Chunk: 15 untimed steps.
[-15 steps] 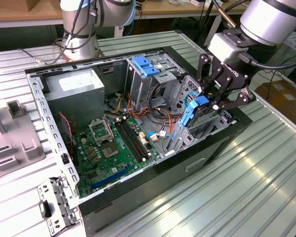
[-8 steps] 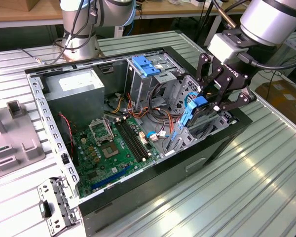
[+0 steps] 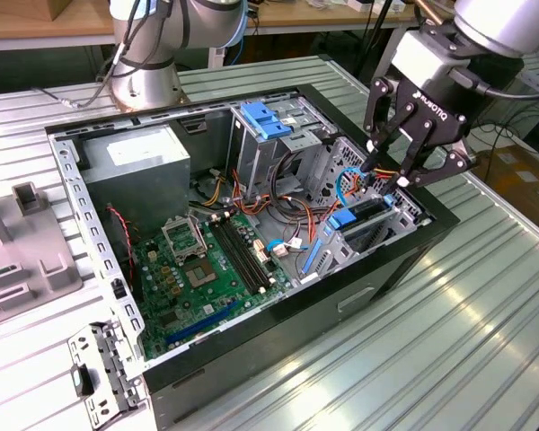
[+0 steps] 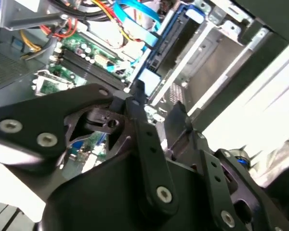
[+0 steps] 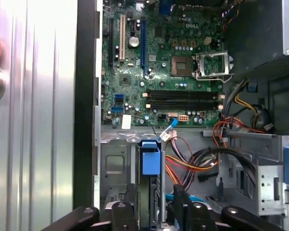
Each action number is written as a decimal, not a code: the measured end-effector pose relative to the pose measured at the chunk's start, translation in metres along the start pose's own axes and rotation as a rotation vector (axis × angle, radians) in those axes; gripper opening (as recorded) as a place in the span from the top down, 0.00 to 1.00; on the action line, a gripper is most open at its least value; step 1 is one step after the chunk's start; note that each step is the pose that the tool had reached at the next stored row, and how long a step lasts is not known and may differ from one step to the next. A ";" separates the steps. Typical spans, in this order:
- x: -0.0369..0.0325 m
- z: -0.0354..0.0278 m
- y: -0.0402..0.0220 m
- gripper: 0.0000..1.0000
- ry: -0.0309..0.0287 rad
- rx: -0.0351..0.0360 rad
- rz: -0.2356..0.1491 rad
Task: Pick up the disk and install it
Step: 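Insert the disk into the insertion slot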
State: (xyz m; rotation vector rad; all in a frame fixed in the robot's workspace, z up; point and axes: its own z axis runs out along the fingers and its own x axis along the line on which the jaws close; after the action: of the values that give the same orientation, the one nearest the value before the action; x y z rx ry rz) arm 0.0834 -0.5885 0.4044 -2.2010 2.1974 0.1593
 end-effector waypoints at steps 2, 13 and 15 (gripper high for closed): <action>0.0000 0.0005 0.0000 0.58 -0.0122 -0.0006 -0.001; 0.0023 0.0153 -0.0028 0.89 -0.0281 -0.0150 0.000; 0.0034 0.0190 -0.0047 0.89 -0.0283 -0.0191 0.000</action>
State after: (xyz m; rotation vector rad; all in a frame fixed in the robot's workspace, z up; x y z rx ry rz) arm 0.0871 -0.5901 0.3850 -2.1939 2.1911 0.2110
